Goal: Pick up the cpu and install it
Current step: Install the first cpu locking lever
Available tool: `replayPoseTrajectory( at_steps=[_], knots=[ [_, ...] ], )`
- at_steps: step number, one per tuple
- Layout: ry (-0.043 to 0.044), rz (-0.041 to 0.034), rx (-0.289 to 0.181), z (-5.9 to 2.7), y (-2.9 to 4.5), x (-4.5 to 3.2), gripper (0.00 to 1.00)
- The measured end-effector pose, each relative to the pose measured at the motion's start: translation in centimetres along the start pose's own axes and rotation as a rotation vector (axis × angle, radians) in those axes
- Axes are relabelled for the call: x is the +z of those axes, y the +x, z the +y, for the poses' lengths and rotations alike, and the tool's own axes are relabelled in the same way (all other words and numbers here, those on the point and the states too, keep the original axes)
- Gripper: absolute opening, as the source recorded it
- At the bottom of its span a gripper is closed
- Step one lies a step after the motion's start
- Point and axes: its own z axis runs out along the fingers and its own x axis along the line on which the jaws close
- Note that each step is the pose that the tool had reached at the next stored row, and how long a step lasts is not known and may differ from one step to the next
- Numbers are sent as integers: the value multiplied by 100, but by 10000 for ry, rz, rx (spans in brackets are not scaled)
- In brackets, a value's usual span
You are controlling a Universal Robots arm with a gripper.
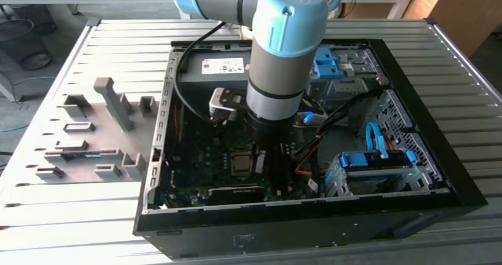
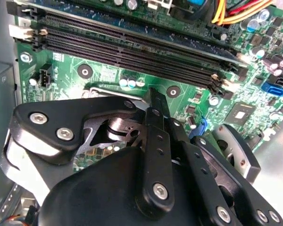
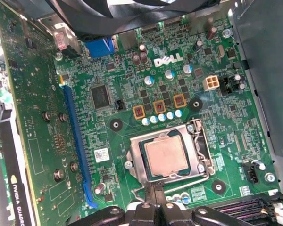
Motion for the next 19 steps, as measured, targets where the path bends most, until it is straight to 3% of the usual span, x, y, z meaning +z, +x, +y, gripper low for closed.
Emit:
replayPoseTrajectory(
  at_steps=[5,12,19],
  knots=[
    [3,19,-2,-8,-6,76,10],
    [8,25,1,-43,-17,78,10],
    [54,10,2,26,2,71,10]
  ],
)
